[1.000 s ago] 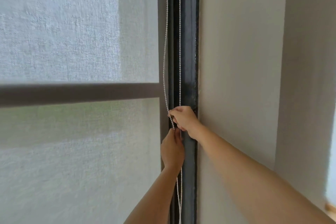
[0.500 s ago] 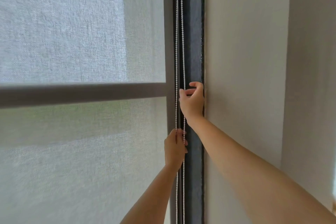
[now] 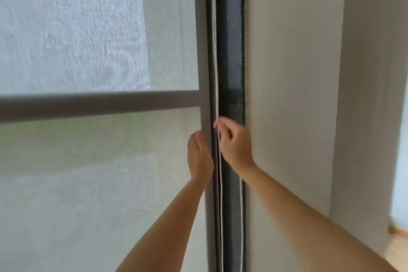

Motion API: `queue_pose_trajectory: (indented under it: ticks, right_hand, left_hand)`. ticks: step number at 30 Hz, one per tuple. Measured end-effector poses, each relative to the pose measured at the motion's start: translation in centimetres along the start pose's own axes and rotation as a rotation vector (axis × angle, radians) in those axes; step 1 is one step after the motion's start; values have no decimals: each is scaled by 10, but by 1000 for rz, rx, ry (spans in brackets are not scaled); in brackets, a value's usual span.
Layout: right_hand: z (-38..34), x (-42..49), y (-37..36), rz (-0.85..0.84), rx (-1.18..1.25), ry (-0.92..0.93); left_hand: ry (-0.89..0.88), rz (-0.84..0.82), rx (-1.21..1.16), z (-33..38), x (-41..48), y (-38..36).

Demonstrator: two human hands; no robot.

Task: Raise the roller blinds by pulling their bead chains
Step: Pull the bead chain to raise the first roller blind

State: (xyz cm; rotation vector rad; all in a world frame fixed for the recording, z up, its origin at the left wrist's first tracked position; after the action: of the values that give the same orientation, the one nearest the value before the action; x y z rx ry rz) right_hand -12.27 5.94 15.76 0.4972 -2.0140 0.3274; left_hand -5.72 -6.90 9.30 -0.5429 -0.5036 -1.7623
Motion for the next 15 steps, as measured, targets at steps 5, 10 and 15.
queue_pose_trajectory:
  ticks: [5,10,15]
  right_hand:
    - [21,-32,15,39,3,-29]
    - [16,-34,14,64,128,-118]
    - [33,-21,30,101,115,-200]
  left_hand:
    - [-127,26,14,35,4,17]
    - [-150,-177,-248,69,3,3]
    - [-309,-64,-173,79,-12,13]
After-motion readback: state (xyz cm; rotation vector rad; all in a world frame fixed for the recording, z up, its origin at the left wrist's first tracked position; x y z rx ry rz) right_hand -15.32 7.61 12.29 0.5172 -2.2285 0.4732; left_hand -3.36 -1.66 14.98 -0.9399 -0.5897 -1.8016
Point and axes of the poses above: each hand's wrist, its own x-axis towards the middle knuckle, its own y-axis out of the back of the hand, z = x × y, the point moved 9 cm from there along x, towards the middle knuckle, and after that the axes turned 9 degrees about x, right-handed, at the moved point
